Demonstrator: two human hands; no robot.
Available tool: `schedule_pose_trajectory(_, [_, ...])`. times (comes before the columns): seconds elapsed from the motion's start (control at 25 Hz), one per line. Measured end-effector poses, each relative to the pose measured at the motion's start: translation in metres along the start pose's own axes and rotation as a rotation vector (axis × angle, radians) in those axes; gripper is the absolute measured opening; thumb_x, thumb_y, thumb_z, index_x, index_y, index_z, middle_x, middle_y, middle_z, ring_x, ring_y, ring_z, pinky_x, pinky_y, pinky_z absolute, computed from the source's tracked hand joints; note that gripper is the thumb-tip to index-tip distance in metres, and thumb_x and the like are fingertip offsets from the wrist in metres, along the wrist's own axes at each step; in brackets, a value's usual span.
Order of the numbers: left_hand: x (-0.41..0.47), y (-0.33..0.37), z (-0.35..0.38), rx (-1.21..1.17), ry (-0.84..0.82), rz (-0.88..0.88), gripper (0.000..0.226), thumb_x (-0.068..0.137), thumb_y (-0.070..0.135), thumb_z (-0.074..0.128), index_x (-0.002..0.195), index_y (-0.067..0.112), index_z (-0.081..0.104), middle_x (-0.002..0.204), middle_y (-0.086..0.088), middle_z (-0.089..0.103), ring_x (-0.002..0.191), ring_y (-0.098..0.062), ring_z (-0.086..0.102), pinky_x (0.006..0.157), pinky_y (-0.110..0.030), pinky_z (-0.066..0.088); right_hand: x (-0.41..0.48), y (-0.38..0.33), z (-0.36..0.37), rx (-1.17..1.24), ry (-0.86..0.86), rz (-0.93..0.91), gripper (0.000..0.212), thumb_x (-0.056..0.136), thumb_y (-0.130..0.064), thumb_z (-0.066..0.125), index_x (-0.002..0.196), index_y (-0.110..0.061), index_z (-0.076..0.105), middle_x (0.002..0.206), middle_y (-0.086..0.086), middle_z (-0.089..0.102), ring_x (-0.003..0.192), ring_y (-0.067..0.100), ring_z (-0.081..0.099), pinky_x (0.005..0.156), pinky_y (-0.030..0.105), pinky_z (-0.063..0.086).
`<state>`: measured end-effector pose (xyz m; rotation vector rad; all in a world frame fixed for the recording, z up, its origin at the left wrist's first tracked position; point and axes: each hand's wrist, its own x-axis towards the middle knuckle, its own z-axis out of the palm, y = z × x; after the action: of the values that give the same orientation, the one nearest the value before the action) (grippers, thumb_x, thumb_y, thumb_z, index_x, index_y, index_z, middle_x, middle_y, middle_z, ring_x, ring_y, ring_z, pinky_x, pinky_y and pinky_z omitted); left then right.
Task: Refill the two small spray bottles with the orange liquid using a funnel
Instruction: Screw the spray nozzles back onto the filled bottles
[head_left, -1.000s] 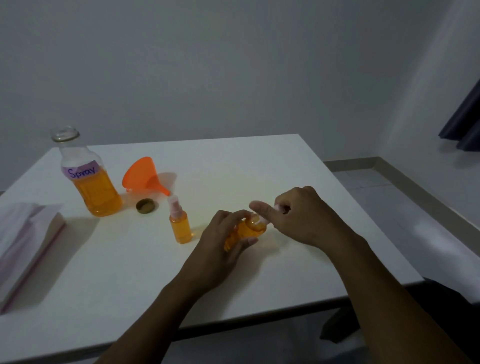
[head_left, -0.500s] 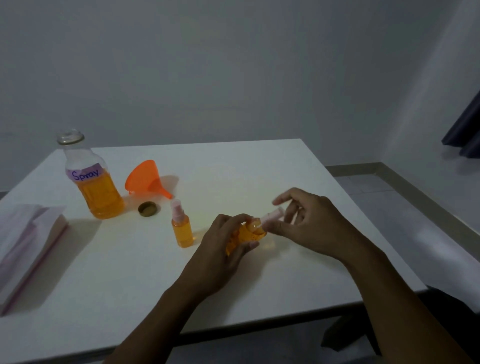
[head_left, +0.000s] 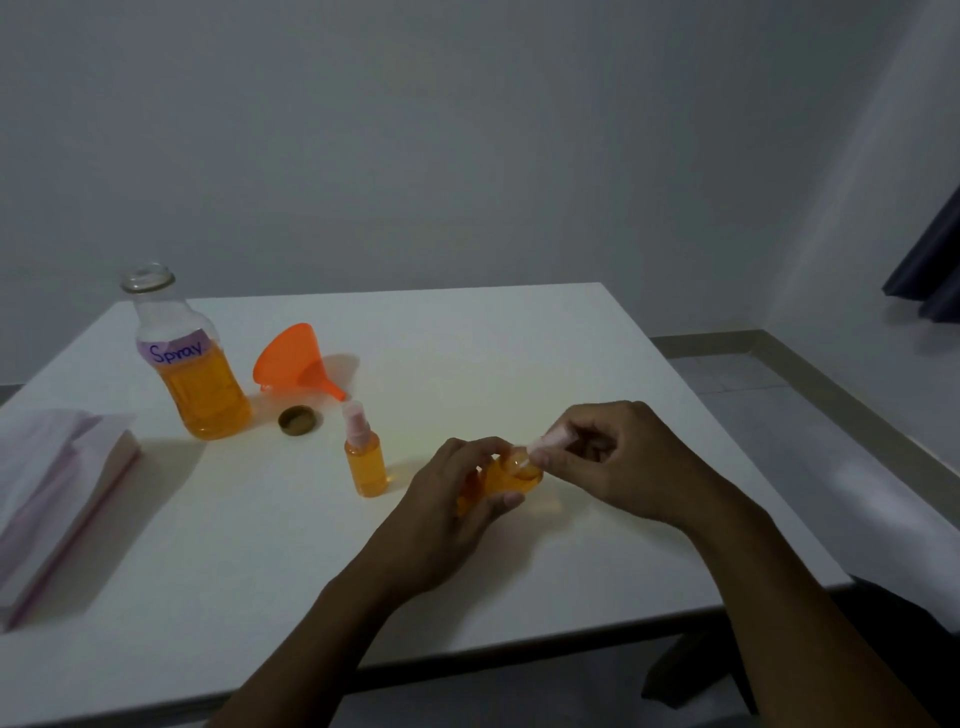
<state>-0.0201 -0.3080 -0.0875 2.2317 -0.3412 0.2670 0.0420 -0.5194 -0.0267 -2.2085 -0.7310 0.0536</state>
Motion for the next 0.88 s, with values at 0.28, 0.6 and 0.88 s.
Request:
schedule_pose_trajectory(0.28, [-0.001,0.006,0.001,0.059,0.026,-0.024,0.045,0.087,0.044,0.062,0.129,0.036,0.048,0.117,0.013,0.059,0.099,-0.007,0.054,0.079,-0.012,0.042,0.008,-0.003,0.006,-0.035,-0.085,0.100,0.043,0.092,-0.045,0.063,0.063,-0.014,0.065,0.064,0.008,0.066,0.063,0.026,0.063,0.062,0.042,0.056])
schedule_pose_trajectory(0.6, [0.004,0.009,-0.008,0.015,0.199,-0.011,0.045,0.079,0.041,0.074,0.119,0.033,0.056,0.103,0.027,0.058,0.095,0.007,0.056,0.076,-0.008,0.046,0.006,-0.014,0.016,0.233,0.210,0.112,0.020,0.078,-0.033,0.083,0.084,-0.016,0.074,0.084,-0.008,0.077,0.069,0.011,0.073,0.064,0.025,0.059])
schedule_pose_trajectory(0.88, [0.004,0.004,-0.013,-0.001,0.199,0.015,0.044,0.079,0.040,0.073,0.119,0.032,0.054,0.101,0.027,0.058,0.094,0.005,0.058,0.078,-0.011,0.049,0.011,-0.023,0.026,0.281,0.272,0.083,0.014,0.092,-0.024,0.069,0.092,-0.013,0.077,0.081,-0.002,0.078,0.071,0.014,0.074,0.064,0.030,0.061])
